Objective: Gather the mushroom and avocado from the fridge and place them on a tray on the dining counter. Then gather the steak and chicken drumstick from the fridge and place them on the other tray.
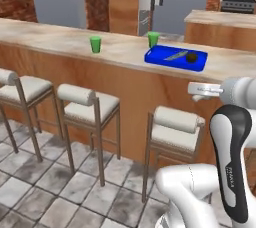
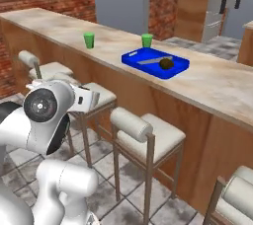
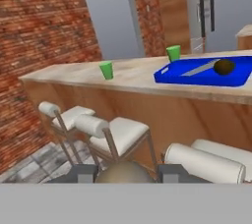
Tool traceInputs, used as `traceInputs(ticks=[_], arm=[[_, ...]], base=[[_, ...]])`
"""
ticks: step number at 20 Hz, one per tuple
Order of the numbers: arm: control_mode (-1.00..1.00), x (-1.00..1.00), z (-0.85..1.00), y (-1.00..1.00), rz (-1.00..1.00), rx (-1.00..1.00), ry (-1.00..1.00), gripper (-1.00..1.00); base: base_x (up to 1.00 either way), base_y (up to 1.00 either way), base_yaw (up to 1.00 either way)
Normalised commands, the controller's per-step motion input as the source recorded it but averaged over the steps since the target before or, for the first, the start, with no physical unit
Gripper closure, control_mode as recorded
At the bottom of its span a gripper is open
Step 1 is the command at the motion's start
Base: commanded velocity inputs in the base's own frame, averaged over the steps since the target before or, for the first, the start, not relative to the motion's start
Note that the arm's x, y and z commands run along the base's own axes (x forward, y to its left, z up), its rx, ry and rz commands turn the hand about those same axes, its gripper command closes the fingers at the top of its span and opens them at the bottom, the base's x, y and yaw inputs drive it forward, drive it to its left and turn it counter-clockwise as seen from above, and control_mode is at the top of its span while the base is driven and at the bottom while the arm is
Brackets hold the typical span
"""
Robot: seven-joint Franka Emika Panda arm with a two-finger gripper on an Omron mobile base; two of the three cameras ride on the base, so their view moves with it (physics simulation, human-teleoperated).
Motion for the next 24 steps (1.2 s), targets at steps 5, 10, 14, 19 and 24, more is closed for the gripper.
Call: traceInputs(ticks=[5,10,14,19,24], arm=[[1.00,0.00,0.00,0.00,0.00,0.00,0.00,1.00],[1.00,0.00,0.00,0.00,0.00,0.00,0.00,1.00],[1.00,0.00,0.00,0.00,0.00,0.00,0.00,1.00],[1.00,0.00,0.00,0.00,0.00,0.00,0.00,1.00],[1.00,0.00,0.00,0.00,0.00,0.00,0.00,1.00]], base=[[0.64,0.70,-0.43],[0.69,0.28,-0.38],[0.68,0.00,-0.33],[0.63,0.07,-0.36],[0.62,0.35,-0.39]])
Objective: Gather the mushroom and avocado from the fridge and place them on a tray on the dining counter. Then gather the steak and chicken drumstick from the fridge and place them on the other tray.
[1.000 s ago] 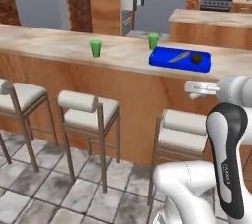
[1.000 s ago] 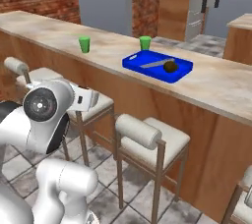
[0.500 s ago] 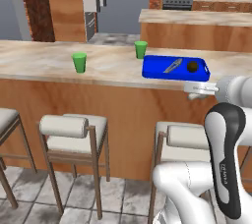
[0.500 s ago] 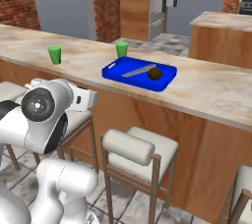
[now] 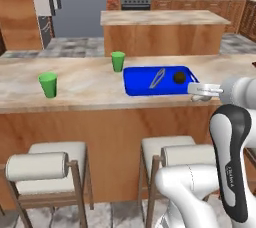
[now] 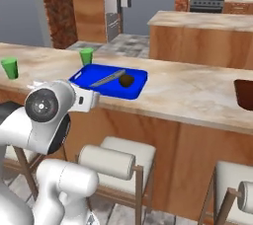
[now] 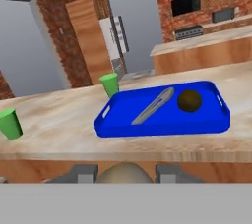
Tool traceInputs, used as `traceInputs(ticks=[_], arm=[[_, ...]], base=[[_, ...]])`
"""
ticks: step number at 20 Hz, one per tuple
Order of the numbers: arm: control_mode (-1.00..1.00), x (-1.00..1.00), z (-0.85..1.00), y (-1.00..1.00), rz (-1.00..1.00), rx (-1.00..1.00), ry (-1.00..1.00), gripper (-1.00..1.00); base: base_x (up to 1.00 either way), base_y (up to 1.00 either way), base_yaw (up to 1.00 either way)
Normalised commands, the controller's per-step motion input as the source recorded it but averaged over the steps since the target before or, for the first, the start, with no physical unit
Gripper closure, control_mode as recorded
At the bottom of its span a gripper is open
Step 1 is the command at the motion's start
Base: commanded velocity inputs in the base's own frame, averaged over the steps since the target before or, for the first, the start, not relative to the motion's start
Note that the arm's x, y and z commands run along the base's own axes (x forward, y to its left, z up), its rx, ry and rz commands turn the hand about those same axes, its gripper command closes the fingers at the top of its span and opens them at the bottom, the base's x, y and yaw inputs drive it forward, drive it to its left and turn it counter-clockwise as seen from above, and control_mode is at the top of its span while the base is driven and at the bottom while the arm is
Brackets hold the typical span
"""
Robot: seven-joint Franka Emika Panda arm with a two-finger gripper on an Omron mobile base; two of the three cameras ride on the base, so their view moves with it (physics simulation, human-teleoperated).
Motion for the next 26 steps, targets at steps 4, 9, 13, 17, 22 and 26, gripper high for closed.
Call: traceInputs(ticks=[4,9,13,17,22,26], arm=[[1.00,0.00,0.00,0.00,0.00,0.00,0.00,1.00],[-1.00,0.15,0.00,0.11,-0.05,-0.01,0.02,1.00],[-1.00,0.91,0.35,0.51,-0.11,-0.08,0.27,1.00],[-1.00,0.98,0.38,0.43,-0.08,-0.09,0.32,1.00],[-1.00,0.81,0.06,0.06,-0.02,-0.01,0.23,1.00],[-1.00,0.68,-0.25,0.00,0.00,-0.03,0.14,1.00]], base=[[0.67,0.56,-0.35],[0.57,0.51,-0.25],[0.00,0.00,0.00],[0.00,0.00,0.00],[0.00,0.00,0.00],[0.00,0.00,0.00]])
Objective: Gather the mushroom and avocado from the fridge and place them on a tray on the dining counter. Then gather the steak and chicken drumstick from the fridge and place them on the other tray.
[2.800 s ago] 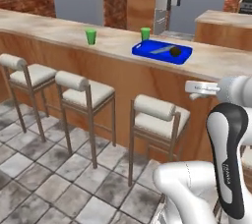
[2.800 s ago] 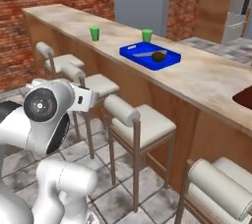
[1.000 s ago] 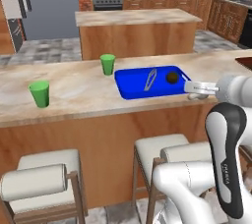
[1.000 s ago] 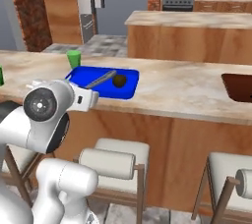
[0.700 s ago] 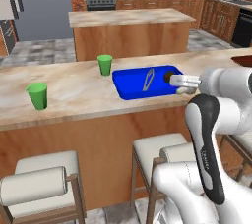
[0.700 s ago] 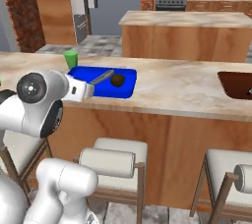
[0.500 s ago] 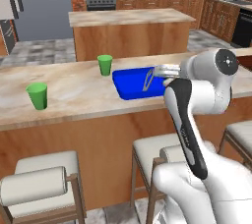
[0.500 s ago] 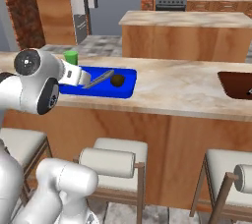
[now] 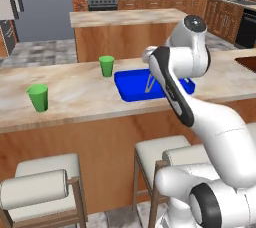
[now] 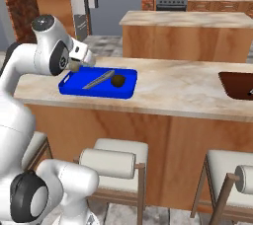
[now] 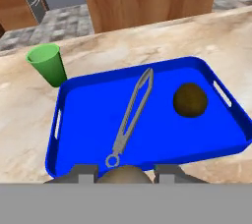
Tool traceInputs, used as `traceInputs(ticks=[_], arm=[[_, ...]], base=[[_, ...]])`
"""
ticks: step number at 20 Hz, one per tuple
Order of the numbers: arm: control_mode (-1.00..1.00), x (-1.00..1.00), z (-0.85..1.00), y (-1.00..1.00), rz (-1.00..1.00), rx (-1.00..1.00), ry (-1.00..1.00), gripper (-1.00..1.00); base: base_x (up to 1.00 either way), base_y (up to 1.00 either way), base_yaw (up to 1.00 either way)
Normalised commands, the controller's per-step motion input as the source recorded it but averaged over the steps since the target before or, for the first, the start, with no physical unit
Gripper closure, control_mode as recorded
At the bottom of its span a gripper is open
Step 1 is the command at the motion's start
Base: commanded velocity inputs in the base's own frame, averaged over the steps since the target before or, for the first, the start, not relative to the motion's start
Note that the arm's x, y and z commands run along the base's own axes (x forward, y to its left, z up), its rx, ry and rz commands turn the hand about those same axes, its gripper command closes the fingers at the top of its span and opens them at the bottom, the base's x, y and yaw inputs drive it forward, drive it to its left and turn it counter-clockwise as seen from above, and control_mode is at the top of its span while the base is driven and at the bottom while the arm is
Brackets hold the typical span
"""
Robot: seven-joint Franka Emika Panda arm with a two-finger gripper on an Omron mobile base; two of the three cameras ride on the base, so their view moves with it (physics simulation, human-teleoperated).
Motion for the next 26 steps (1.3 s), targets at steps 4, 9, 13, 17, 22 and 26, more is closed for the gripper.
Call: traceInputs(ticks=[4,9,13,17,22,26], arm=[[-1.00,0.63,-0.31,0.00,0.00,-0.01,0.11,1.00],[-1.00,0.63,-0.37,0.01,0.00,-0.03,0.09,1.00],[-1.00,0.62,-0.35,0.11,0.00,-0.03,0.06,1.00],[-1.00,0.48,-0.24,0.18,-0.01,-0.01,0.02,1.00],[-1.00,0.15,-0.18,0.12,0.00,0.00,0.00,1.00],[-1.00,0.00,-0.18,0.22,0.00,-0.03,-0.01,1.00]], base=[[0.00,0.00,0.00],[0.00,0.00,0.00],[0.00,0.00,0.00],[0.00,0.00,0.00],[0.00,0.00,0.00],[0.00,0.00,0.00]])
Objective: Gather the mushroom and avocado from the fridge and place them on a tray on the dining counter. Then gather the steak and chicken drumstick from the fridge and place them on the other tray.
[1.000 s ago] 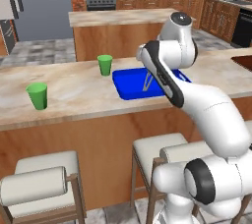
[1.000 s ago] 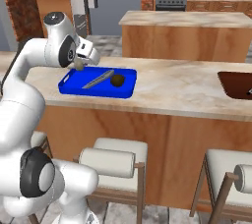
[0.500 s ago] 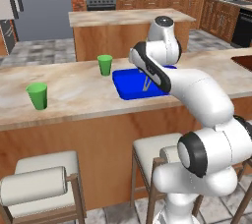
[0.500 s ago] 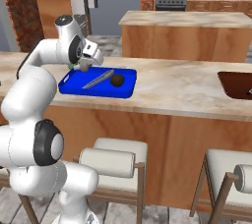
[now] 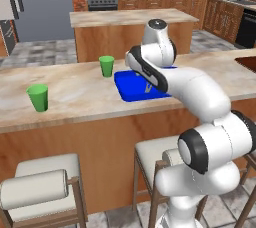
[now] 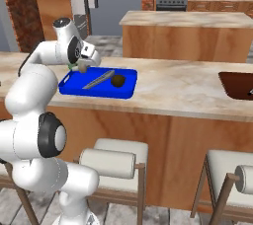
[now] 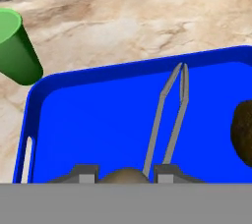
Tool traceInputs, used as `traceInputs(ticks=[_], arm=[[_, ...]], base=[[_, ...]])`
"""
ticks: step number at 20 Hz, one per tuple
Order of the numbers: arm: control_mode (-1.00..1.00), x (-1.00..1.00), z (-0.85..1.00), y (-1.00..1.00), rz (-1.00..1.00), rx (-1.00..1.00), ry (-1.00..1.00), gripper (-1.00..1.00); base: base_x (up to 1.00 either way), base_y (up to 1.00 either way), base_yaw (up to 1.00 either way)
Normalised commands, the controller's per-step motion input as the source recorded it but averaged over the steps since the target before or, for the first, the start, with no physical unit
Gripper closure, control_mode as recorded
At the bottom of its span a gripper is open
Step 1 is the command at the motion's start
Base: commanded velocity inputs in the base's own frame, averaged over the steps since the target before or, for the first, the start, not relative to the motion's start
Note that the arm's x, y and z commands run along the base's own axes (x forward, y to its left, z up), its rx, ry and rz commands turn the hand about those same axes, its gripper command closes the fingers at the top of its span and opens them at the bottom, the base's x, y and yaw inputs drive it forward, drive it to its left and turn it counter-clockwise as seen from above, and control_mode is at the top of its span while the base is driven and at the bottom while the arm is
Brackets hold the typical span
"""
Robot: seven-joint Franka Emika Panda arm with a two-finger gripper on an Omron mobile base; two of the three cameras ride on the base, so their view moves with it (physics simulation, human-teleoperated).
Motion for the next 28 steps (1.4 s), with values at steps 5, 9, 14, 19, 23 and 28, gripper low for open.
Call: traceInputs(ticks=[5,9,14,19,23,28], arm=[[-1.00,0.00,-0.25,0.26,0.00,-0.04,0.00,1.00],[-1.00,0.02,-0.23,0.17,0.00,-0.02,0.00,1.00],[-1.00,0.06,-0.19,0.00,0.00,0.00,0.02,1.00],[-1.00,0.10,-0.19,0.00,0.00,0.00,0.02,1.00],[-1.00,0.11,-0.16,0.00,0.00,0.00,0.02,1.00],[-1.00,0.10,-0.11,0.00,0.00,0.00,0.03,-1.00]], base=[[0.00,0.00,0.00],[0.00,0.00,0.00],[0.00,0.00,0.00],[0.00,0.00,0.00],[0.00,0.00,0.00],[0.00,0.00,0.00]])
